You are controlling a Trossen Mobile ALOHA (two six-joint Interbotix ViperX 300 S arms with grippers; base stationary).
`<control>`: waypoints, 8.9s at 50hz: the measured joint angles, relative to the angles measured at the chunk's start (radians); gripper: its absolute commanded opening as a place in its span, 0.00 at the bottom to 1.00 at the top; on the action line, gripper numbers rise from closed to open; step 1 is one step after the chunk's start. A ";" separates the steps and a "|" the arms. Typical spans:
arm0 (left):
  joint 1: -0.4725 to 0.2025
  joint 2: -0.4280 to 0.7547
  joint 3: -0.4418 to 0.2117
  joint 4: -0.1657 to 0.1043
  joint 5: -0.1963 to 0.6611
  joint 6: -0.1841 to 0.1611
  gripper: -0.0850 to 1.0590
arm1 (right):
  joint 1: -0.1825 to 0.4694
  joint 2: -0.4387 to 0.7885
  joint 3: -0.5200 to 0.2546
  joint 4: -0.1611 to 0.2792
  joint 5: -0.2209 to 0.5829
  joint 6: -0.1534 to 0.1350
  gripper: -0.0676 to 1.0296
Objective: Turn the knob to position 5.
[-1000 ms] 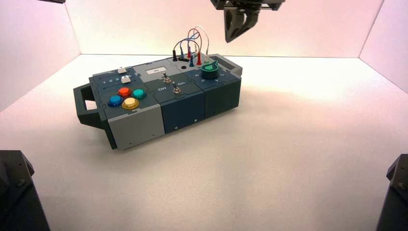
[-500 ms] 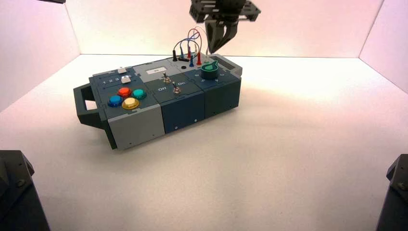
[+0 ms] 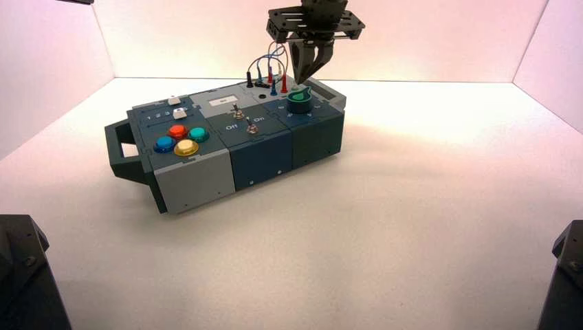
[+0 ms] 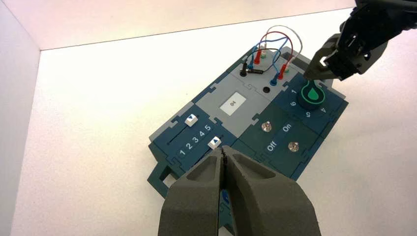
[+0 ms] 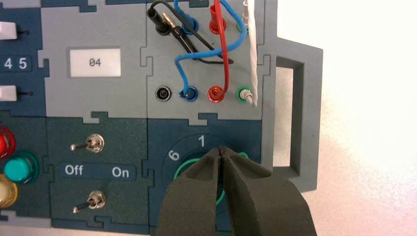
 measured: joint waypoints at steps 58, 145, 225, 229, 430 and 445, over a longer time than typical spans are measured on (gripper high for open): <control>0.000 0.000 0.000 0.005 -0.017 0.002 0.05 | -0.054 0.048 -0.012 -0.006 0.054 0.000 0.04; 0.000 -0.002 0.000 0.005 -0.023 0.002 0.05 | -0.011 -0.032 0.074 -0.003 0.129 0.000 0.04; 0.000 -0.003 0.000 0.005 -0.023 0.002 0.05 | 0.051 -0.032 0.095 0.031 0.144 0.003 0.04; 0.000 -0.003 0.000 0.005 -0.023 0.002 0.05 | 0.055 -0.032 0.095 0.032 0.144 0.005 0.04; 0.000 -0.014 0.000 0.003 -0.023 0.005 0.05 | 0.075 -0.029 0.064 0.057 0.184 0.012 0.04; 0.000 -0.023 0.000 0.006 -0.025 0.009 0.05 | 0.074 -0.107 0.080 0.037 0.209 0.012 0.04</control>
